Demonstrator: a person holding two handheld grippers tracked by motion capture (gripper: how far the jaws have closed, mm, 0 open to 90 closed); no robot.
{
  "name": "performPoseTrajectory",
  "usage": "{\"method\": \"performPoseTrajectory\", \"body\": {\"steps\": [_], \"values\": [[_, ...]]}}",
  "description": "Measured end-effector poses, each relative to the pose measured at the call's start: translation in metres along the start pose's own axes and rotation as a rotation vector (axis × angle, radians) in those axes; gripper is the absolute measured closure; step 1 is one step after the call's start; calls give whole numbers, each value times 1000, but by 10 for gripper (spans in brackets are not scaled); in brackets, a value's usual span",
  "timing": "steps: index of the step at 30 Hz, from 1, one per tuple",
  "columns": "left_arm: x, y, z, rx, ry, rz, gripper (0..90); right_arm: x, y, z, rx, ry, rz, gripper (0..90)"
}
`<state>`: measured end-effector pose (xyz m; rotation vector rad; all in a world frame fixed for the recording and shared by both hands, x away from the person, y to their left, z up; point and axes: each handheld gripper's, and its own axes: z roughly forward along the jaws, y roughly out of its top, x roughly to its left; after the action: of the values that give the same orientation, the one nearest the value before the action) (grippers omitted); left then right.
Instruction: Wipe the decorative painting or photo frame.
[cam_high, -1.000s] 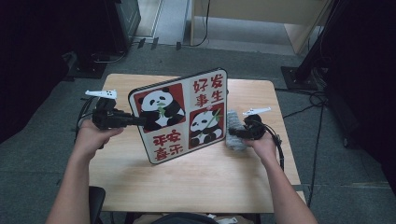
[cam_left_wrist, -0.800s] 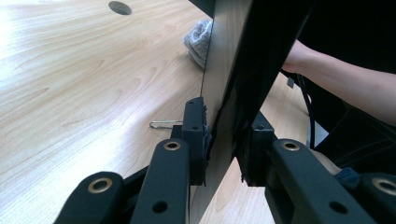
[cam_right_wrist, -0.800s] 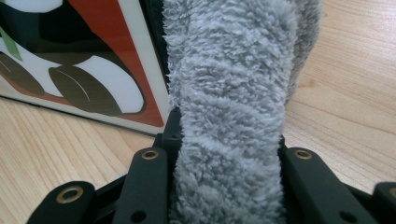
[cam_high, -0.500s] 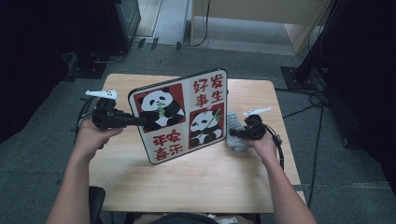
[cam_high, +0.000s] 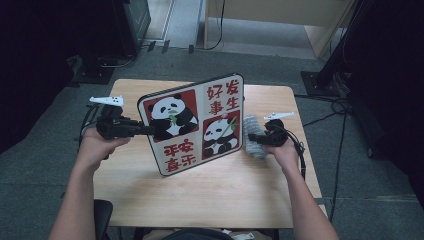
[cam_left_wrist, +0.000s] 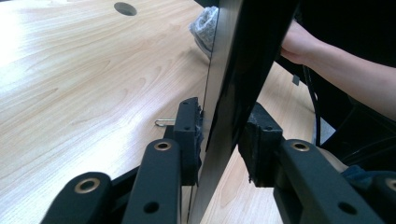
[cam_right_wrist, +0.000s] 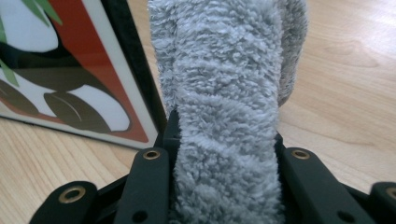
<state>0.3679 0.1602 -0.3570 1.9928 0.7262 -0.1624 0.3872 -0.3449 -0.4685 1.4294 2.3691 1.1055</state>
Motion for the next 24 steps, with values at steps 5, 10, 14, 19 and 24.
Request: {"method": "performPoseTrajectory", "body": {"steps": [5,10,14,19,24], "values": [[-2,1,0,12,7,12,654,-3,2,-4,-12,-10,3,668],[-3,1,-1,19,18,20,607,-6,4,-7,-28,-19,18,666],[-3,0,-3,9,20,20,583,-12,5,-11,-37,-30,26,665],[-2,0,-3,12,25,25,567,-22,7,-13,-42,-57,40,664],[-2,0,0,22,30,28,583,-33,7,-13,-52,-78,65,662]]}}
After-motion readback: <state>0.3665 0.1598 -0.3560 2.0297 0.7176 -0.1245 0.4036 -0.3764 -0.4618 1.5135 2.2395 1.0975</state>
